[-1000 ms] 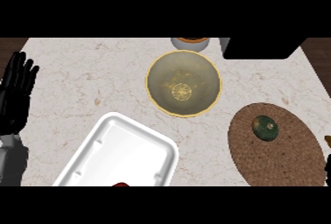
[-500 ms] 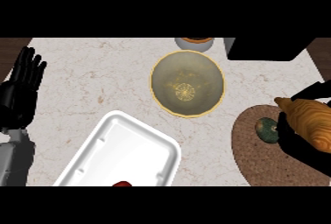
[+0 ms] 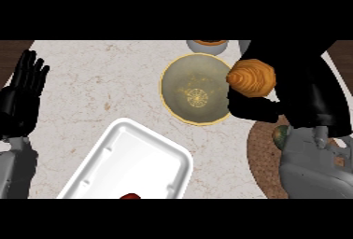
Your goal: Pick the croissant from the placemat and place it in the bowl
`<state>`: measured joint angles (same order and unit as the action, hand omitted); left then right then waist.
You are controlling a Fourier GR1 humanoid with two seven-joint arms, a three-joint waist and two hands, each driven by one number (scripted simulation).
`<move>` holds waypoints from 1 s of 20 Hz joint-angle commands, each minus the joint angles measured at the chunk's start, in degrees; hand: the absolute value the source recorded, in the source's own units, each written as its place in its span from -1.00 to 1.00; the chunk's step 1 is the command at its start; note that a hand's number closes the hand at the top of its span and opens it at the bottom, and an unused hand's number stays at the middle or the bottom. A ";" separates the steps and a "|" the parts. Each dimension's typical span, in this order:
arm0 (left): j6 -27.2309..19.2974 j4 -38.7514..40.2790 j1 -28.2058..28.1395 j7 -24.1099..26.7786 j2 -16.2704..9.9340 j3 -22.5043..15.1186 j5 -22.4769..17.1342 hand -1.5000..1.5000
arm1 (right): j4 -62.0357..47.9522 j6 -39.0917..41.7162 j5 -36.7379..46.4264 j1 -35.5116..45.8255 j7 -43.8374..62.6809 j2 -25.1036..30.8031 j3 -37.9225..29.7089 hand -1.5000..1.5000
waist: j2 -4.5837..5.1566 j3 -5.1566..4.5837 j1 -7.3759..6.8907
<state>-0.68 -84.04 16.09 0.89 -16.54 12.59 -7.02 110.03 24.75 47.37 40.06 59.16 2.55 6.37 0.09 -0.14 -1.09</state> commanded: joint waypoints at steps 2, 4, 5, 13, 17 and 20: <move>0.36 0.04 -1.81 1.81 0.15 0.43 0.25 0.00 | -11.68 -4.61 1.71 3.72 3.22 -2.45 0.69 1.00 | 0.01 0.10 0.39; -0.10 -0.12 1.58 -1.55 -0.95 0.94 -0.34 0.00 | -19.02 -8.71 2.31 4.29 -1.35 -2.48 0.33 1.00 | 0.13 0.12 0.31; 2.16 0.60 -2.80 2.35 -1.04 1.61 -0.97 0.00 | -21.44 -10.25 3.97 4.43 -1.71 -2.49 -0.25 1.00 | 0.18 0.10 0.00; -0.81 -3.79 -3.81 0.83 1.83 -1.00 1.28 0.00 | -34.74 -24.98 6.34 1.21 -0.99 -2.53 0.82 1.00 | 0.08 0.14 0.08; 0.54 -1.31 -0.50 0.00 -0.92 0.99 0.16 0.00 | -45.05 -37.61 0.25 3.06 -5.73 -2.54 -0.02 -1.00 | 0.44 0.17 -0.72; -1.23 -2.43 1.20 -3.99 0.56 -0.77 0.74 0.00 | -45.29 -47.08 -3.95 -0.92 -12.91 -2.54 1.62 -1.00 | 0.44 0.25 -0.57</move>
<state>-0.74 -86.23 15.39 -0.34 -16.31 12.60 -6.80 67.79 -10.65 47.80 41.62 51.74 0.10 7.41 0.43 0.04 -1.58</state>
